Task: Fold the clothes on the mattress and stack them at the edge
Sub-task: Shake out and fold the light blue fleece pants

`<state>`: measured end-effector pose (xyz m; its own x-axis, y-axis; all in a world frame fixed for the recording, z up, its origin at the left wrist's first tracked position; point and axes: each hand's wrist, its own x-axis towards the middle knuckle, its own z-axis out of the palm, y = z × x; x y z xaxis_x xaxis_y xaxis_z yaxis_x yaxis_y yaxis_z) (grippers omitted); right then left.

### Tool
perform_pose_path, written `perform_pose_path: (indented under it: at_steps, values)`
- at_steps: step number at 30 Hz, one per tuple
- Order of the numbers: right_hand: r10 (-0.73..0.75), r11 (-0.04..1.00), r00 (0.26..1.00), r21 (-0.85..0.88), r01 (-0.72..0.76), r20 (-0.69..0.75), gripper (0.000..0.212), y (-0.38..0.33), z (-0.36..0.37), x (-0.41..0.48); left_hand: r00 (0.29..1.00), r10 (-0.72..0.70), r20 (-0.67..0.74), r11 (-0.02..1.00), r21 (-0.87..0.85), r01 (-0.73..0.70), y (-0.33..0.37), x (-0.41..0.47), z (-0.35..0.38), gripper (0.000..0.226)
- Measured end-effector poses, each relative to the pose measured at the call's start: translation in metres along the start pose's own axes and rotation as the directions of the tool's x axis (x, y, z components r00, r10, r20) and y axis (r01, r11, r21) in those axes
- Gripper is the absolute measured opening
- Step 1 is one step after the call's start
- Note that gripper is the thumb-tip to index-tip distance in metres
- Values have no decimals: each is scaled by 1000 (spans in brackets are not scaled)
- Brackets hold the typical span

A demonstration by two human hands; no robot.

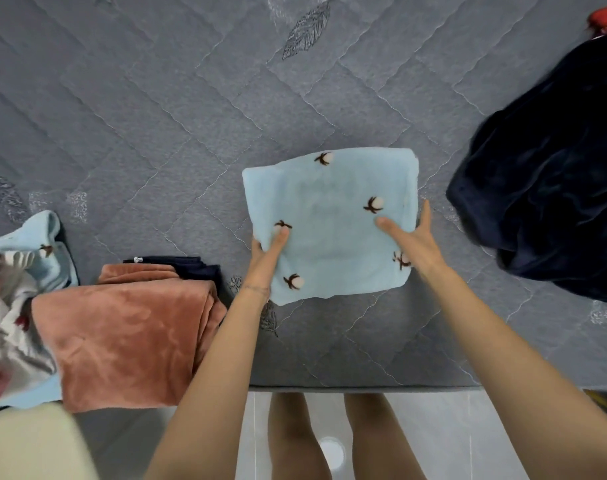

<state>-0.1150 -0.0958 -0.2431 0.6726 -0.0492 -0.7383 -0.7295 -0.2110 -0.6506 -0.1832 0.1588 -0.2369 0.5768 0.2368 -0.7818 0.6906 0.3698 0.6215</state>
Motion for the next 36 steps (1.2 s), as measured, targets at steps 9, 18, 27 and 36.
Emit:
perform_pose_path:
  at_steps: [9, 18, 27, 36]
  values:
    - [6, 996, 969, 87, -29, 247, 63, -9, -2, 25, 938, -91, -334, 978, 147, 147, 1, 32, 21, 99]
    - [84, 979, 923, 142, -147, 375, 55, -23, -13, 11, 981, -138, 134, 990, -11, 141, 14, 8, 8, 75]
    - [-46, 983, 971, 183, 2, 233, 51, -59, 9, -80, 972, -52, 228, 990, -118, 81, 43, -67, -28, 76]
    - [-216, 965, 969, 179, 193, 117, 46, -72, 140, -207, 981, 144, 133, 987, -91, -133, 90, -147, -174, 43]
